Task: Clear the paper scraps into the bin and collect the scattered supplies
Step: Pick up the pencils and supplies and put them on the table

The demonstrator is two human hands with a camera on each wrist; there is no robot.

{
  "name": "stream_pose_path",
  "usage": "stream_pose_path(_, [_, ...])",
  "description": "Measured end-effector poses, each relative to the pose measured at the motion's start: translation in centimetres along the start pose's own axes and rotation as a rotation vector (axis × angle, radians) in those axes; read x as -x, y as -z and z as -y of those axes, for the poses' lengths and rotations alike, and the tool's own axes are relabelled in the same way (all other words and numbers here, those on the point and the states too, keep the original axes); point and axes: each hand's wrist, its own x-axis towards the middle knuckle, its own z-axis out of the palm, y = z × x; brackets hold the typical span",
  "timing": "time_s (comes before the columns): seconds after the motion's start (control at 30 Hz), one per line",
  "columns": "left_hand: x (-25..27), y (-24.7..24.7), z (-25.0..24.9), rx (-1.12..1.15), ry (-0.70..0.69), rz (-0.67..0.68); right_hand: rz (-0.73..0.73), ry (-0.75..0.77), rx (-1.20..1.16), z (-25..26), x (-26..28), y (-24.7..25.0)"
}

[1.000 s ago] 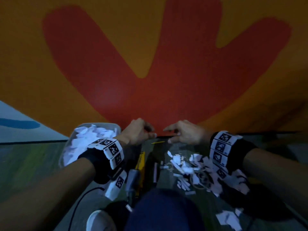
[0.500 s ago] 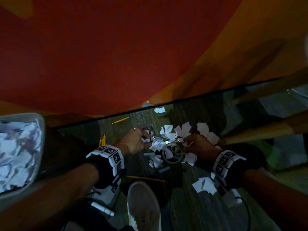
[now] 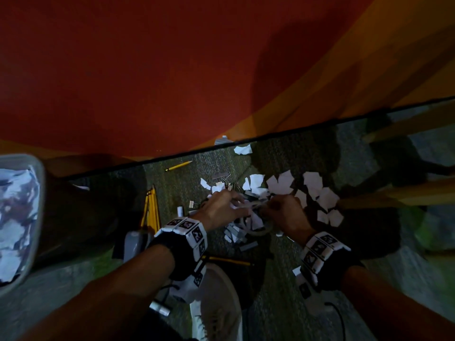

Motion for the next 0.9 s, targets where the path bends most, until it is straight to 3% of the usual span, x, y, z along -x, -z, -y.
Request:
stream_pose_path(0.1, [0.8,1.2,0.4,-0.052,-0.022,-0.047,0.026,0.143,-0.091,2.2,0.3,-0.2])
stream_pose_path(0.2, [2.3,3.7,1.8,-0.065,0.047,-0.125,0.087,0.184,-0.184,3.3,0.7,-0.7])
stream_pose_path(0.3, [4.9,7.0,4.2,-0.154,0.113,-0.164,0.161,0.203,0.026,3.4,1.5,-2.6])
stream_pose_path(0.4, [7.0,10.0,6.7,-0.305,0.208,-0.155,0.268,0.107,0.167,3.8,2.2,-4.7])
stream_pose_path(0.5, [7.9,11.6,8.6,-0.533,0.361,-0.083,0.248,0.067,0.174,4.1,3.1,-6.0])
stream_pose_path(0.6, [8.4,11.7,9.0,-0.648,0.429,-0.05,0.247,0.083,0.287,4.6,3.8,-7.0])
stream_pose_path(0.83, [8.0,10.5,7.8,-0.698,0.493,-0.131,0.166,0.04,0.233,5.6,3.5,-7.6])
stream_pose_path(0.9, [8.0,10.0,7.7,-0.673,0.431,-0.204,0.12,0.056,0.141,7.1,3.2,-8.2])
